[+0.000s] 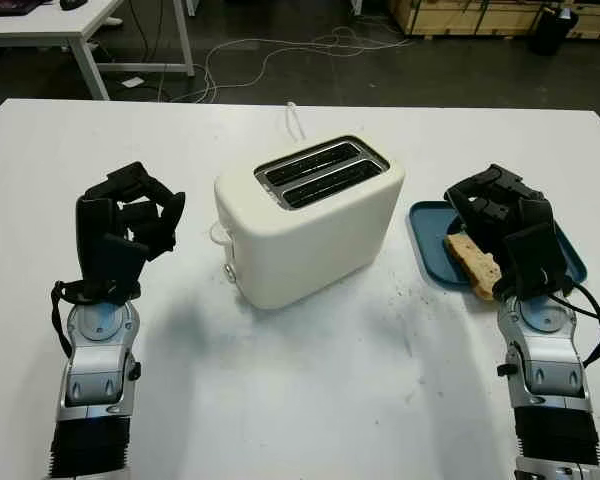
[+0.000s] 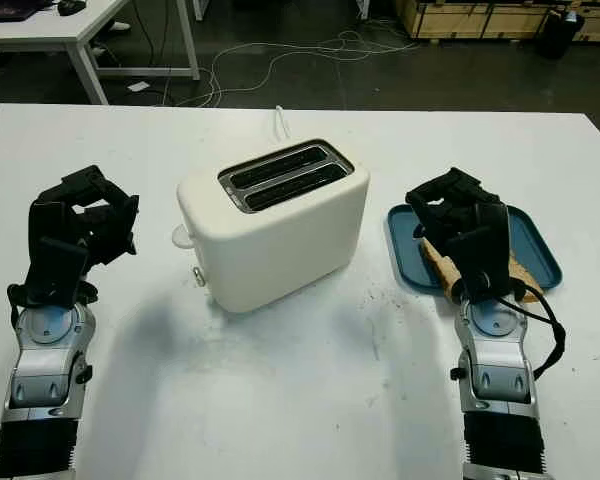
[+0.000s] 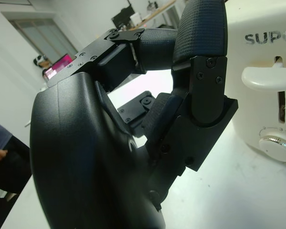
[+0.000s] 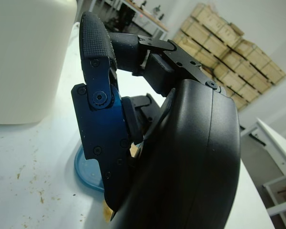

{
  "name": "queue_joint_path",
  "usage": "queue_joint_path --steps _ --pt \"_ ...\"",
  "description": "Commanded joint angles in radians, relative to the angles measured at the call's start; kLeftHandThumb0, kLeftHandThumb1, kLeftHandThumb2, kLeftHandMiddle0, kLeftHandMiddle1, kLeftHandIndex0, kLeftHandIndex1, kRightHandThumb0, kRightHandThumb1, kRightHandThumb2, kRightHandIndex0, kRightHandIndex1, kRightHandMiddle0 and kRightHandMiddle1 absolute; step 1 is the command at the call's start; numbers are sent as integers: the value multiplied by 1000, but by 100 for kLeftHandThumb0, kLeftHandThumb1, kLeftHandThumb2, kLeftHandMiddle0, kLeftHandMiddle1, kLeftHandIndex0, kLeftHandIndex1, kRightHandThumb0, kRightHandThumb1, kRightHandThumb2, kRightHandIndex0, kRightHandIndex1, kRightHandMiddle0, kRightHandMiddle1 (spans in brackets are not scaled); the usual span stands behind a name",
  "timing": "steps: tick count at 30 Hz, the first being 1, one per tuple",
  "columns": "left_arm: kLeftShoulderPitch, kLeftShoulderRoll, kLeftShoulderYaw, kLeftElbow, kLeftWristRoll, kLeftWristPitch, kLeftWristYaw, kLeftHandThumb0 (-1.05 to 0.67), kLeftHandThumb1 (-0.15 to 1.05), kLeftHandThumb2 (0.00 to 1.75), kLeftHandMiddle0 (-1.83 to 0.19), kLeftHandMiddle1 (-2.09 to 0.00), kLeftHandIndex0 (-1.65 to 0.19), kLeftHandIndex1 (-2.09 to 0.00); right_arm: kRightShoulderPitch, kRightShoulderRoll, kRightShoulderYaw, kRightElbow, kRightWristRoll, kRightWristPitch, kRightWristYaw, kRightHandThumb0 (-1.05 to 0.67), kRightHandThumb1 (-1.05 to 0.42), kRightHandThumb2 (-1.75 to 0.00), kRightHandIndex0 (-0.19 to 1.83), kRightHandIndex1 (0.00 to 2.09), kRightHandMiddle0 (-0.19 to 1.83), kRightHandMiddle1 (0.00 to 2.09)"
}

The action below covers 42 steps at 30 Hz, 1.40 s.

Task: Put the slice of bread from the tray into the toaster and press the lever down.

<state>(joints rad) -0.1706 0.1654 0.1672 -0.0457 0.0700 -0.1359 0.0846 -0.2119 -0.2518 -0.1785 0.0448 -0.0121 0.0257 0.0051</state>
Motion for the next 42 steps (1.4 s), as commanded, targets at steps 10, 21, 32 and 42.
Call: queue_joint_path --steps 10,21,32,42 --pt "0 -2 -4 4 6 -2 5 -86 64 78 -140 -149 -115 -151 15 5 1 -9 12 -20 16 -58 -92 -18 77 175 82 136" --pt "1 3 3 0 2 7 3 -88 63 79 -139 -149 -114 -150 152 -291 -28 45 -452 -496 -143 -63 -92 -13 65 150 56 105" --pt "-18 10 2 18 -1 -9 -5 -87 64 78 -140 -149 -115 -149 298 -687 -13 36 -883 -361 -74 -86 -91 -1 35 68 19 28" --pt "-14 20 3 5 3 4 -7 -87 63 80 -140 -149 -115 -151 303 -743 36 89 -912 -319 -80 -93 -88 0 22 62 9 13"
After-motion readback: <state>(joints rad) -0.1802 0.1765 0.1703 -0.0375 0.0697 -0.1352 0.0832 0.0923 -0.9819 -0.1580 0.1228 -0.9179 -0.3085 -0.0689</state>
